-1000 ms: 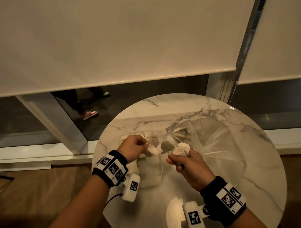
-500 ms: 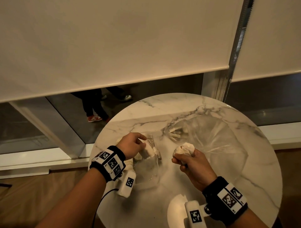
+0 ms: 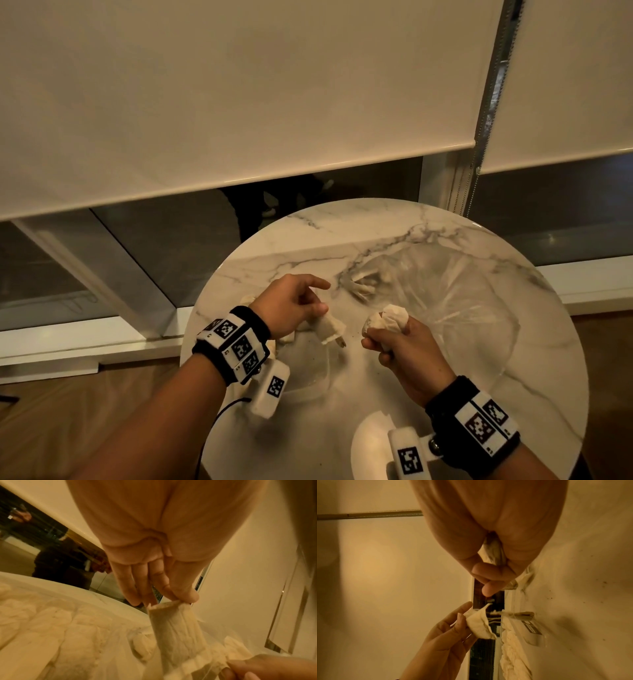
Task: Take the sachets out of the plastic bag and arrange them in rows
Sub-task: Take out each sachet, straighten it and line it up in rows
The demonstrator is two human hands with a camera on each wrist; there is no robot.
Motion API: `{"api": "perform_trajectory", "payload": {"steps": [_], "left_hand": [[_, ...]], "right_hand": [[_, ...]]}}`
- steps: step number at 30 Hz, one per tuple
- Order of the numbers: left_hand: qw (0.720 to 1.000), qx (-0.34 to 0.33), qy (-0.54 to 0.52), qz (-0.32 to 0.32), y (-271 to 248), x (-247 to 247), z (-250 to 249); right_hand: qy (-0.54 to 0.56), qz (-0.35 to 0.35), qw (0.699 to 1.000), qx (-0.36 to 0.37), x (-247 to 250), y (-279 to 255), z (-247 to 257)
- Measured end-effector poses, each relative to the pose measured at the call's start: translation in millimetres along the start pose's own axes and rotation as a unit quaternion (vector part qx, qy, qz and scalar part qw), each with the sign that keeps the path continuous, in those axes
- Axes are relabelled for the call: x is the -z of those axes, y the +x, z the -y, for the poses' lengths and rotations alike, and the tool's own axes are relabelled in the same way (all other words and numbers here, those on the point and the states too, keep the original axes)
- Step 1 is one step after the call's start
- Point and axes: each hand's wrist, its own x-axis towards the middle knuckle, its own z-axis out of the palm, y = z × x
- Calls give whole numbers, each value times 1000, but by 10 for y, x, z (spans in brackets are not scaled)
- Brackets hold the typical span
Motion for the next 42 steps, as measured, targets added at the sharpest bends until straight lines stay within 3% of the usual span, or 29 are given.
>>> {"api": "perform_trajectory", "payload": {"steps": [6,10,15,19,23,27,30,32,36,39,42], "left_hand": [[999,-3,-38,-6,19,-44,29],[1000,21,-6,-5,20,-16,137],[996,54,45,46,-3,26,230],[997,44,31,63,-19,67,165],[992,30,-104,61,-62,166,40],[959,26,-274,66,-121,236,-109],[944,5,-324,61,-124,269,-141],[960,5,-278,33,-92,280,-98],[996,46,-67,-29,43,210,112],[992,87,63,-68,157,93,305],[983,122,83,-112,228,-25,443]], "right_hand": [[0,-4,1000,-5,24,9,-25],[2,-5,1000,-12,15,21,-46],[2,0,1000,-13,13,31,-61],[-2,1,1000,-17,2,40,-66],[-2,4,1000,-14,7,40,-55],[-5,3,1000,-15,8,51,-51],[-6,9,1000,-16,-4,48,-47],[-7,12,1000,-14,-3,40,-46],[-7,13,1000,-16,-2,33,-59],[-12,15,1000,-18,-18,30,-69],[-15,16,1000,-18,-20,19,-70]]}}
